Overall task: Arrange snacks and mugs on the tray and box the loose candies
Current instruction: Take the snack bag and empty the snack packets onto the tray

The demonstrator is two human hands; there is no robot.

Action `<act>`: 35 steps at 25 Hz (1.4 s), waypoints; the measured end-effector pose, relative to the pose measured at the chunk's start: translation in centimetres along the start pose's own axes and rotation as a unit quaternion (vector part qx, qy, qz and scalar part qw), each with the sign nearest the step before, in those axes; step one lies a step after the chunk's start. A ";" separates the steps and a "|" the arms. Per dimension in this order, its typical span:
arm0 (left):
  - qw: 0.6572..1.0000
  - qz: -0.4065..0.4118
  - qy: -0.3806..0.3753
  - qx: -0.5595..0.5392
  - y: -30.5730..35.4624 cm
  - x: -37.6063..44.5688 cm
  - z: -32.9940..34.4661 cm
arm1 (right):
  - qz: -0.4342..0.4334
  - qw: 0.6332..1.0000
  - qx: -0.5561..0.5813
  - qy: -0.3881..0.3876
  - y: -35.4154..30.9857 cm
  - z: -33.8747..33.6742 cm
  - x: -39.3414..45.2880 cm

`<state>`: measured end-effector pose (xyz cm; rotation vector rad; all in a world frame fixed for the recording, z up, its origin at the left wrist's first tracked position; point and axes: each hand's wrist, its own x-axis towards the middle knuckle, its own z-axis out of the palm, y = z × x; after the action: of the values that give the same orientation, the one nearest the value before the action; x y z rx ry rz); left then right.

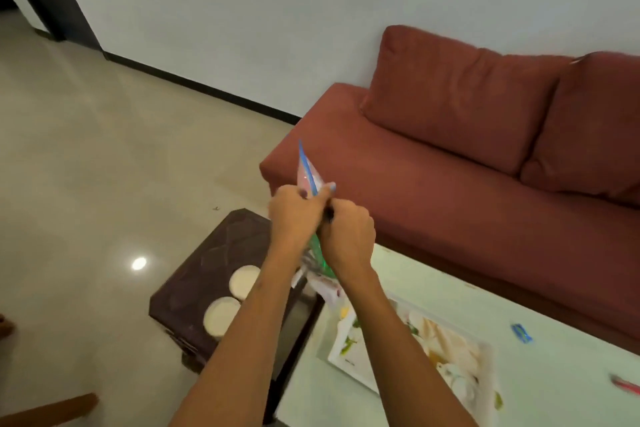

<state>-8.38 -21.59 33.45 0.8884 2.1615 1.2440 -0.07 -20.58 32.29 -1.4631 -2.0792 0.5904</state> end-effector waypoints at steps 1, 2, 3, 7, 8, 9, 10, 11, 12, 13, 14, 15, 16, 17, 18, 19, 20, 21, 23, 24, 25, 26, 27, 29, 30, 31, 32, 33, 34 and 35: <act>0.998 0.005 -0.035 0.061 1.1 -0.8 1.8 | 0.004 0.999 -0.032 0.009 1.4 -0.7 -1.1; 0.992 0.002 -0.063 0.106 1.8 -1.6 3.7 | 0.012 0.999 -0.037 0.013 3.1 -1.7 -2.4; 0.987 -0.013 -0.083 0.135 1.8 -2.2 5.4 | 0.025 1.000 -0.015 0.005 4.7 -2.4 -3.6; 0.971 -0.086 -0.168 0.145 -0.1 -6.4 10.5 | 0.170 0.961 0.220 -0.003 11.5 -6.0 -8.2; 0.972 -0.098 -0.179 0.120 -0.7 -7.6 11.4 | 0.222 0.942 0.251 0.023 13.3 -6.6 -8.9; 0.973 -0.112 -0.177 0.098 -1.3 -8.6 12.0 | 0.271 0.923 0.270 0.039 14.9 -6.9 -9.4; 0.972 -0.114 -0.178 0.098 -1.6 -9.8 12.6 | 0.315 0.901 0.295 0.040 16.2 -7.2 -10.0; 0.971 -0.114 -0.175 0.117 -1.8 -10.9 12.9 | 0.345 0.879 0.328 0.024 17.1 -7.3 -10.4; 0.972 -0.110 -0.166 0.126 -2.2 -11.9 13.2 | 0.360 0.861 0.360 0.000 17.6 -7.2 -10.7; 0.975 -0.107 -0.158 0.110 -2.4 -13.1 13.5 | 0.366 0.849 0.381 -0.021 17.8 -7.0 -11.0; 0.979 -0.100 -0.156 0.084 -2.6 -14.2 13.8 | 0.366 0.847 0.385 -0.036 17.8 -6.8 -11.2; 0.982 -0.088 -0.154 0.064 -2.8 -15.2 14.0 | 0.366 0.849 0.378 -0.045 17.9 -6.6 -11.4; 0.983 -0.076 -0.154 0.057 -3.1 -16.1 14.1 | 0.365 0.855 0.366 -0.047 18.1 -6.4 -11.7; 0.984 -0.070 -0.154 0.057 -3.5 -16.7 14.2 | 0.364 0.862 0.350 -0.048 18.2 -6.3 -12.0; 0.983 -0.071 -0.158 0.061 -3.8 -17.2 14.3 | 0.360 0.867 0.340 -0.052 18.5 -6.2 -12.2; 0.981 -0.083 -0.166 0.063 -4.1 -17.4 14.2 | 0.357 0.868 0.341 -0.059 18.8 -6.2 -12.4; 0.976 -0.101 -0.183 0.056 -4.4 -17.4 14.1 | 0.356 0.865 0.346 -0.072 19.1 -6.2 -12.5; 0.969 -0.128 -0.209 0.036 -4.6 -17.2 13.8 | 0.356 0.862 0.351 -0.087 19.3 -6.3 -12.6; 0.942 -0.189 -0.274 -0.034 -5.0 -17.0 13.0 | 0.352 0.853 0.368 -0.115 19.7 -6.4 -12.9; 0.928 -0.214 -0.299 -0.064 -5.2 -16.9 12.6 | 0.348 0.847 0.381 -0.124 19.9 -6.5 -13.0; 0.917 -0.234 -0.312 -0.088 -5.4 -16.9 12.3 | 0.348 0.841 0.394 -0.127 20.1 -6.6 -13.1; 0.909 -0.249 -0.315 -0.111 -5.8 -16.9 12.2 | 0.350 0.838 0.399 -0.124 20.3 -6.6 -13.2; 0.905 -0.262 -0.309 -0.128 -6.2 -17.0 12.4 | 0.352 0.841 0.393 -0.119 20.4 -6.6 -13.4; 0.919 -0.270 -0.260 -0.121 -6.8 -17.6 13.1 | 0.341 0.876 0.326 -0.102 20.1 -6.5 -13.7; 0.941 -0.242 -0.221 -0.079 -7.0 -18.0 13.4 | 0.320 0.907 0.256 -0.094 19.8 -6.4 -13.7; 0.963 -0.195 -0.183 -0.024 -7.1 -18.5 13.8 | 0.290 0.937 0.175 -0.090 19.4 -6.3 -13.7; 0.977 -0.147 -0.155 0.024 -6.9 -19.1 14.0 | 0.267 0.955 0.098 -0.085 18.9 -6.2 -13.8; 0.983 -0.109 -0.136 0.056 -6.6 -19.6 14.2 | 0.260 0.962 0.046 -0.077 18.4 -5.9 -13.8; 0.986 -0.085 -0.126 0.072 -6.3 -20.0 14.3 | 0.257 0.964 0.012 -0.068 18.1 -5.6 -14.0; 0.987 -0.068 -0.120 0.080 -6.1 -20.3 14.2 | 0.251 0.966 -0.013 -0.060 17.9 -5.3 -14.2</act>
<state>13.13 -30.85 23.30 0.8880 2.1086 0.8612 20.05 -28.03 22.89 -2.0331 -1.7995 0.8623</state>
